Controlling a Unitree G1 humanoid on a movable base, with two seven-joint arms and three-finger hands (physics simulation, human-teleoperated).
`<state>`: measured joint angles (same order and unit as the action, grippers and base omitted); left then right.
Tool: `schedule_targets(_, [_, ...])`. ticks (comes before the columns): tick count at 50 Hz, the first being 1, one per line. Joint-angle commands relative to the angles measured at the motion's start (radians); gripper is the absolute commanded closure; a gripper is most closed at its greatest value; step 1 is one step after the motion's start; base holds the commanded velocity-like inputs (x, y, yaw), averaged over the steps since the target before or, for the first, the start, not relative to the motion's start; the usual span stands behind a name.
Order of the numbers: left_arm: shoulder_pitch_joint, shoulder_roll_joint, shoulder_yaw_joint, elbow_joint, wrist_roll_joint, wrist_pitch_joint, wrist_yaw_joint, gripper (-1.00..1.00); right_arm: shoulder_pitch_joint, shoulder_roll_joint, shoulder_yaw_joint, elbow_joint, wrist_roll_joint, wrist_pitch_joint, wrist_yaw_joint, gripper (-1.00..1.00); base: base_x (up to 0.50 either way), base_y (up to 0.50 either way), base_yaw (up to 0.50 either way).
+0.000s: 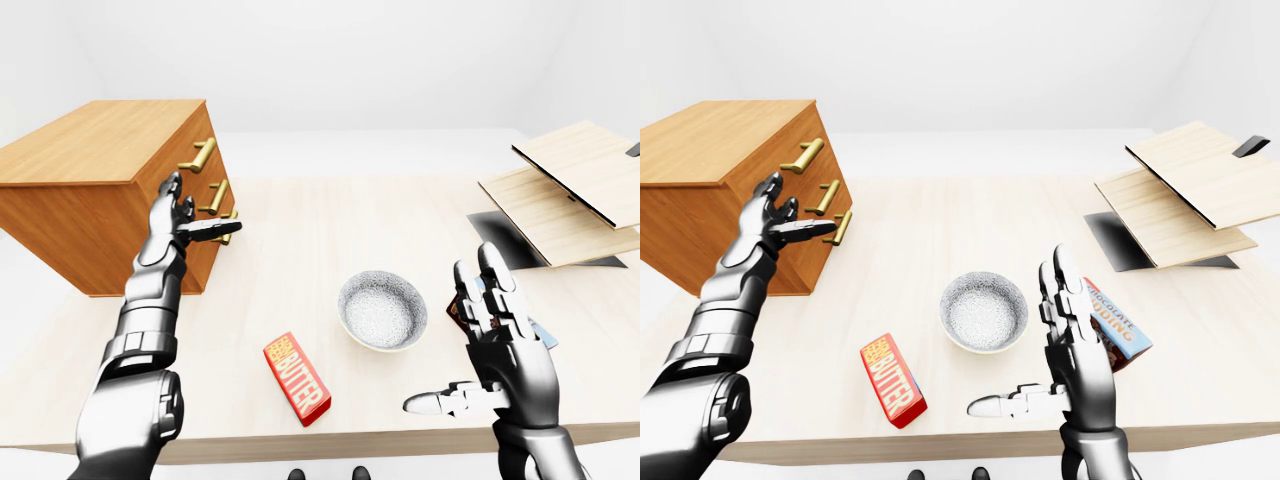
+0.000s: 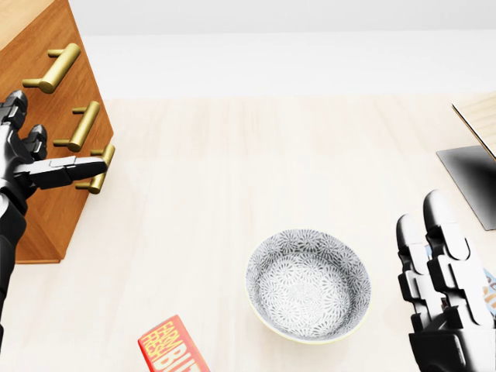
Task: Close the top drawer of the cabinet and put the bowl on top of it.
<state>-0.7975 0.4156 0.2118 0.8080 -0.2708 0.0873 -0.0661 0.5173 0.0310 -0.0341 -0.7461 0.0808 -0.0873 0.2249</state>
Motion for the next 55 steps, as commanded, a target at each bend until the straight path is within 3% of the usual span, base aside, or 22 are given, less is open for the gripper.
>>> schedule_targets(1, [0.009, 0.034, 0.038, 0.024, -0.025, 0.0, 0.017, -1.0, 0.003, -0.002, 0.004, 0.001, -0.003, 0.0, -0.002, -1.0, 0.0, 0.0, 0.0])
schedule_targets(16, [0.02, 0.045, 0.045, 0.007, -0.051, 0.0, 0.016, -1.0, 0.0, -0.003, 0.002, 0.005, -0.001, 0.0, -0.003, -1.0, 0.0, 0.0, 0.0])
schedule_targets(21, [0.065, 0.032, 0.041, -0.059, -0.06, 0.0, 0.011, -1.0, -0.003, -0.003, 0.003, 0.008, -0.003, 0.0, -0.003, -1.0, 0.0, 0.0, 0.0])
schedule_targets(25, [0.141, 0.008, 0.041, -0.19, -0.053, 0.0, 0.017, -1.0, -0.007, -0.003, 0.006, 0.014, -0.006, 0.0, -0.005, -1.0, 0.0, 0.0, 0.0])
schedule_targets(33, [0.373, -0.069, 0.051, -0.692, -0.025, 0.0, 0.058, -1.0, -0.007, -0.004, 0.004, 0.015, -0.005, 0.0, -0.006, -1.0, 0.0, 0.0, 0.0])
schedule_targets(44, [0.538, -0.175, 0.041, -1.062, 0.063, 0.0, 0.003, -1.0, -0.017, -0.003, -0.001, 0.023, -0.005, 0.0, -0.003, -1.0, 0.0, 0.0, 0.0])
schedule_targets(52, [0.639, -0.248, -0.001, -1.312, 0.154, 0.0, -0.028, -1.0, -0.014, -0.004, 0.001, 0.023, -0.005, 0.0, -0.004, -1.0, 0.0, 0.0, 0.0])
schedule_targets(55, [0.692, -0.281, -0.042, -1.406, 0.208, 0.0, -0.037, -1.0, -0.01, -0.003, 0.001, 0.018, -0.005, 0.0, -0.004, -1.0, 0.0, 0.0, 0.0])
